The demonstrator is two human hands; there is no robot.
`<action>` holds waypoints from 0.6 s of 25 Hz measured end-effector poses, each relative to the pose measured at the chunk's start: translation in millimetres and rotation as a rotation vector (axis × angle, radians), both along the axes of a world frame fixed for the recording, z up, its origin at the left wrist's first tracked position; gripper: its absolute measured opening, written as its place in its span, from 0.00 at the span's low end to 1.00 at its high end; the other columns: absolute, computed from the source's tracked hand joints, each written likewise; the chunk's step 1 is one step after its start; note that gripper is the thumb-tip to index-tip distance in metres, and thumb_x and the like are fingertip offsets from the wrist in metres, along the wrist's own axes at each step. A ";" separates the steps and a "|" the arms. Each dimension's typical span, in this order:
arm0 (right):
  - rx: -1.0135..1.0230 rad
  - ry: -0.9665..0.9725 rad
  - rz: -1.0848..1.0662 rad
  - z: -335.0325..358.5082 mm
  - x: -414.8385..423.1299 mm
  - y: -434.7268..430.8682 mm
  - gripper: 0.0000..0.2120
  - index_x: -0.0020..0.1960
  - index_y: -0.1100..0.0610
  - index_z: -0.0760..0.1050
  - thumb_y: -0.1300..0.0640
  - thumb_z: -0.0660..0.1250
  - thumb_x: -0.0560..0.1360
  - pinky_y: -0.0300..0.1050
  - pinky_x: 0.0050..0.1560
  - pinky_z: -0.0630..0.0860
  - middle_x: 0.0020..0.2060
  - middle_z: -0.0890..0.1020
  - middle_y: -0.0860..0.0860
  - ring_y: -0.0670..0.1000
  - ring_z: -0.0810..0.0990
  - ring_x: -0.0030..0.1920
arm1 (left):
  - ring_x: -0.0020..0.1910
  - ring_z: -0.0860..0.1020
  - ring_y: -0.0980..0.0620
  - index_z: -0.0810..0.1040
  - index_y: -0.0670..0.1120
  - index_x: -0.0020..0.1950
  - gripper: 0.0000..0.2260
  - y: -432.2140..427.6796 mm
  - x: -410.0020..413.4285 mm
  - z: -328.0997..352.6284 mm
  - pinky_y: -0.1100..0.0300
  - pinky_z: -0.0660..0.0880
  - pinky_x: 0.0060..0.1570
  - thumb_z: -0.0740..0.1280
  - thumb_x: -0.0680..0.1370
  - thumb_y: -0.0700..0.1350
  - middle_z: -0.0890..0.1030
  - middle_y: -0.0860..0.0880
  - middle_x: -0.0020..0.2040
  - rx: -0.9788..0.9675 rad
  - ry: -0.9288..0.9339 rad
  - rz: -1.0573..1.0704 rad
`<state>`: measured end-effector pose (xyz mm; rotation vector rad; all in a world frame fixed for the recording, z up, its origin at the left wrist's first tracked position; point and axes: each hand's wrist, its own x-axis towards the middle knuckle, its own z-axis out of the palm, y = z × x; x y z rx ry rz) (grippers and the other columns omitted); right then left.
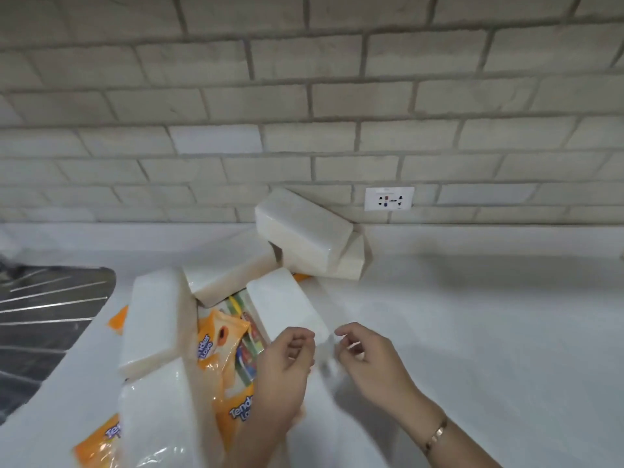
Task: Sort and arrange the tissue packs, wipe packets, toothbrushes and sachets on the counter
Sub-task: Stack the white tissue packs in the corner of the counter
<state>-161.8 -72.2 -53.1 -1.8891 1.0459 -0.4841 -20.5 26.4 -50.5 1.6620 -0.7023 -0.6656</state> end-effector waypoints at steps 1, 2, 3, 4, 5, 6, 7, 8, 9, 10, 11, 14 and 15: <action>-0.018 -0.004 0.033 5.1 14.8 8.5 0.08 0.54 0.43 0.80 0.53 0.68 0.77 0.43 0.52 0.80 0.47 0.84 0.41 0.43 0.81 0.46 | 0.38 0.81 0.51 0.83 0.56 0.44 0.12 11.7 10.7 7.4 0.54 0.79 0.42 0.70 0.79 0.38 0.83 0.54 0.39 -0.026 -0.032 0.053; -0.028 -0.005 0.071 10.5 30.1 17.9 0.07 0.55 0.44 0.80 0.52 0.68 0.78 0.42 0.52 0.79 0.48 0.84 0.41 0.43 0.81 0.47 | 0.38 0.81 0.52 0.84 0.55 0.44 0.11 23.5 20.7 17.6 0.55 0.79 0.42 0.71 0.79 0.38 0.84 0.54 0.39 -0.057 -0.065 0.111; -0.033 -0.004 0.114 16.2 45.0 27.3 0.08 0.56 0.44 0.80 0.51 0.67 0.78 0.41 0.52 0.79 0.47 0.83 0.40 0.43 0.81 0.48 | 0.38 0.82 0.53 0.84 0.54 0.45 0.11 34.6 30.1 28.2 0.57 0.79 0.41 0.71 0.79 0.38 0.84 0.54 0.39 -0.100 -0.102 0.167; -0.040 -0.002 0.159 22.4 60.4 36.7 0.08 0.56 0.44 0.80 0.50 0.67 0.77 0.40 0.51 0.79 0.47 0.83 0.40 0.43 0.81 0.48 | 0.37 0.81 0.55 0.84 0.53 0.45 0.10 44.9 38.9 38.0 0.61 0.79 0.40 0.71 0.79 0.37 0.84 0.54 0.39 -0.143 -0.140 0.229; -0.044 -0.003 0.204 28.1 78.6 47.4 0.09 0.56 0.44 0.80 0.50 0.66 0.77 0.40 0.50 0.78 0.46 0.83 0.41 0.43 0.81 0.47 | 0.36 0.81 0.56 0.83 0.51 0.45 0.09 57.2 50.5 46.5 0.65 0.77 0.38 0.70 0.79 0.37 0.83 0.54 0.39 -0.184 -0.177 0.304; -0.038 -0.008 0.232 33.5 92.1 54.5 0.09 0.56 0.44 0.80 0.50 0.66 0.77 0.40 0.49 0.79 0.45 0.84 0.41 0.43 0.81 0.46 | 0.35 0.80 0.57 0.83 0.50 0.45 0.09 64.6 60.2 55.2 0.69 0.75 0.37 0.70 0.78 0.36 0.83 0.54 0.39 -0.211 -0.216 0.373; -0.020 -0.015 0.251 37.2 103.9 59.5 0.09 0.56 0.44 0.80 0.50 0.65 0.77 0.42 0.48 0.79 0.45 0.84 0.42 0.44 0.82 0.45 | 0.36 0.80 0.58 0.83 0.49 0.45 0.08 69.2 70.8 61.4 0.71 0.74 0.37 0.70 0.78 0.36 0.83 0.55 0.38 -0.223 -0.243 0.434; 0.005 -0.017 0.274 40.6 118.8 65.8 0.09 0.56 0.44 0.79 0.51 0.64 0.78 0.43 0.49 0.80 0.45 0.84 0.43 0.44 0.82 0.44 | 0.38 0.79 0.58 0.83 0.48 0.46 0.07 75.4 86.7 63.0 0.70 0.74 0.39 0.70 0.78 0.37 0.83 0.55 0.39 -0.203 -0.272 0.496; 0.022 -0.015 0.299 42.4 134.3 71.5 0.09 0.56 0.44 0.79 0.51 0.65 0.78 0.43 0.50 0.80 0.45 0.84 0.43 0.44 0.83 0.44 | 0.43 0.79 0.58 0.82 0.48 0.50 0.04 80.4 106.2 60.0 0.66 0.74 0.44 0.71 0.78 0.39 0.83 0.55 0.42 -0.128 -0.323 0.542; 0.029 -0.011 0.320 42.8 149.4 76.9 0.10 0.58 0.45 0.79 0.51 0.65 0.78 0.44 0.52 0.80 0.46 0.83 0.43 0.44 0.82 0.46 | 0.52 0.79 0.52 0.81 0.50 0.55 0.07 83.2 126.5 53.2 0.59 0.75 0.51 0.72 0.77 0.44 0.83 0.54 0.49 0.014 -0.406 0.573; 0.038 -0.004 0.340 41.5 163.9 80.9 0.12 0.60 0.46 0.79 0.52 0.66 0.78 0.44 0.54 0.79 0.47 0.82 0.43 0.44 0.81 0.47 | 0.60 0.75 0.46 0.78 0.51 0.62 0.15 84.2 145.6 44.1 0.51 0.72 0.58 0.72 0.76 0.50 0.80 0.51 0.59 0.202 -0.480 0.571; 0.104 0.066 0.393 38.0 205.4 91.0 0.19 0.68 0.48 0.74 0.53 0.66 0.77 0.43 0.47 0.77 0.51 0.81 0.45 0.47 0.81 0.48 | 0.72 0.64 0.37 0.61 0.54 0.76 0.43 83.8 184.3 22.2 0.37 0.66 0.65 0.74 0.67 0.66 0.65 0.42 0.75 0.619 -0.438 0.489; 0.152 0.092 0.407 36.7 216.2 93.4 0.19 0.68 0.48 0.72 0.52 0.64 0.78 0.42 0.41 0.75 0.51 0.81 0.47 0.48 0.81 0.45 | 0.72 0.63 0.35 0.56 0.55 0.78 0.49 82.3 189.4 20.7 0.36 0.66 0.65 0.74 0.64 0.70 0.63 0.41 0.76 0.673 -0.382 0.467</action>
